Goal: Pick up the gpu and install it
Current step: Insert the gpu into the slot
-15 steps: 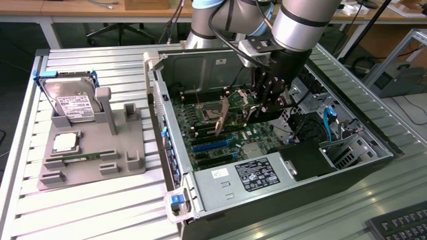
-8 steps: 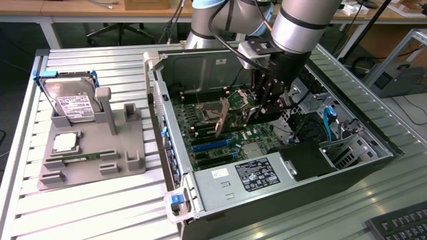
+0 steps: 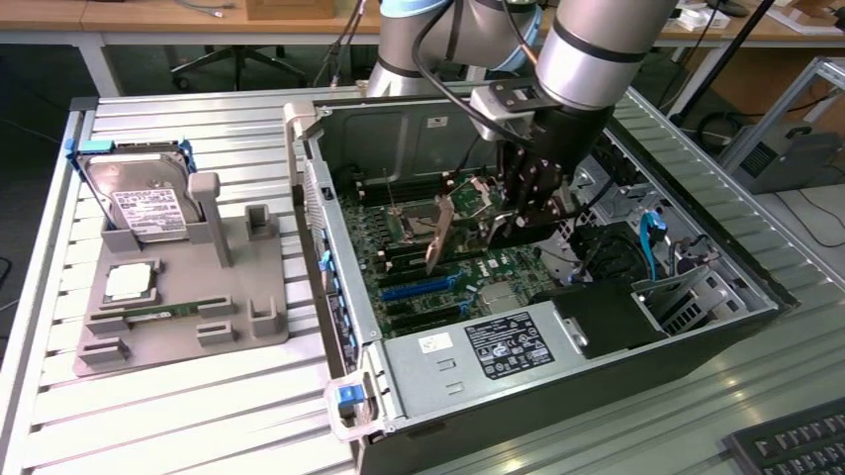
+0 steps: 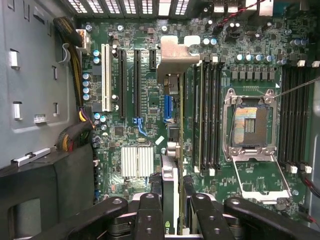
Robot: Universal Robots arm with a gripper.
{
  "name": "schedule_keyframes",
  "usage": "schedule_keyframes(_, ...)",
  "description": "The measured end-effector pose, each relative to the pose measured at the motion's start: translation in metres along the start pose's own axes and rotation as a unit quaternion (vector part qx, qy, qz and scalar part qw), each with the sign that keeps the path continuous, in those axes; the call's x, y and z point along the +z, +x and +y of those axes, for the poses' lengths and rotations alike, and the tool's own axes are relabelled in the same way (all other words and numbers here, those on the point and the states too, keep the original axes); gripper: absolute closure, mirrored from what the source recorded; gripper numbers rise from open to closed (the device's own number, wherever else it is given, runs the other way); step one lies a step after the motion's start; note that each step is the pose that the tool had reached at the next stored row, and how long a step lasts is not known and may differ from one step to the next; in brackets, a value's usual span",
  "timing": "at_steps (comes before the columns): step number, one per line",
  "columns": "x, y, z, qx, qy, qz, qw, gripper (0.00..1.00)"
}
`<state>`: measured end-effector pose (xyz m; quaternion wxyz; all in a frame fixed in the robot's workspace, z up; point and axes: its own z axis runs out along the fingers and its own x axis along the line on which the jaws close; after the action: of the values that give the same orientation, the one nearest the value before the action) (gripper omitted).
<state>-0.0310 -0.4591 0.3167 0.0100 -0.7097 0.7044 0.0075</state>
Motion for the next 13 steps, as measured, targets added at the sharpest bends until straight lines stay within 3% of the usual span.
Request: schedule_keyframes(13, 0.006, 0.0015, 0.0001, 0.0, 0.0, 0.0, 1.0, 0.73)
